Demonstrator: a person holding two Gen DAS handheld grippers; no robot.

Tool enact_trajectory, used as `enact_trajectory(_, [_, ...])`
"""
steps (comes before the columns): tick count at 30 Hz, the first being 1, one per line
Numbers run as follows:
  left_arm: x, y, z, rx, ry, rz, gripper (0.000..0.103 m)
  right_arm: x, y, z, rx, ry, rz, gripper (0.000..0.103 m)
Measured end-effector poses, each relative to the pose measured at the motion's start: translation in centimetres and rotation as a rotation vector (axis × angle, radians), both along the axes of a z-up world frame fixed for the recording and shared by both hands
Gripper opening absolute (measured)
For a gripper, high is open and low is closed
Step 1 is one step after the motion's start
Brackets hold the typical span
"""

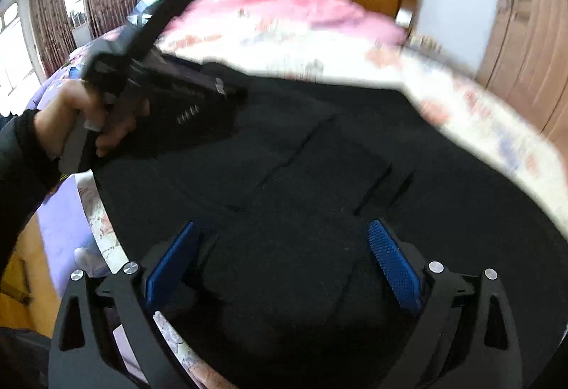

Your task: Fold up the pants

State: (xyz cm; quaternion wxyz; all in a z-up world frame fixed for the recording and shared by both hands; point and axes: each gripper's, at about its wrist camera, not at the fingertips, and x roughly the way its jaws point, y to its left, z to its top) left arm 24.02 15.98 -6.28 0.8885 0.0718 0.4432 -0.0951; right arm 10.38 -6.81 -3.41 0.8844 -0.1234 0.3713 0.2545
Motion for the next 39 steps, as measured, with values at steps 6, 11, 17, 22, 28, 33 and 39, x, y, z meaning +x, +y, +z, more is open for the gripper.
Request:
enact_trajectory(6, [-0.2, -0.1, 0.1, 0.017, -0.019, 0.010, 0.102, -1.9, -1.9, -3.1, -0.068, 0.061, -0.013, 0.093])
enact_trajectory(11, [-1.4, -1.2, 1.4, 0.144, -0.098, 0.105, 0.101, -5.8, -10.7, 0.4, 0.200, 0.061, -0.115, 0.094])
enact_trajectory(17, [-7.6, -7.2, 6.5, 0.009, -0.242, -0.021, 0.101, -11.0, -23.8, 1.4, 0.474, 0.057, -0.432, 0.095])
enact_trajectory(22, [-11.4, -15.1, 5.2, 0.044, -0.205, -0.275, 0.101, -13.7, -30.5, -1.5, 0.613, 0.166, -0.625, 0.095])
enact_trajectory(28, [-10.8, -17.5, -0.4, 0.166, -0.105, -0.363, 0.102, -9.7, -30.2, -2.3, 0.603, 0.219, -0.630, 0.095])
enact_trajectory(33, [-9.4, -16.0, -0.9, 0.035, -0.016, -0.334, 0.102, -6.8, -28.4, -3.8, 0.618, 0.367, -0.618, 0.097])
enact_trajectory(39, [-9.9, -15.7, -1.2, 0.016, -0.043, -0.328, 0.102, -5.5, -28.8, -4.1, 0.662, 0.342, -0.695, 0.096])
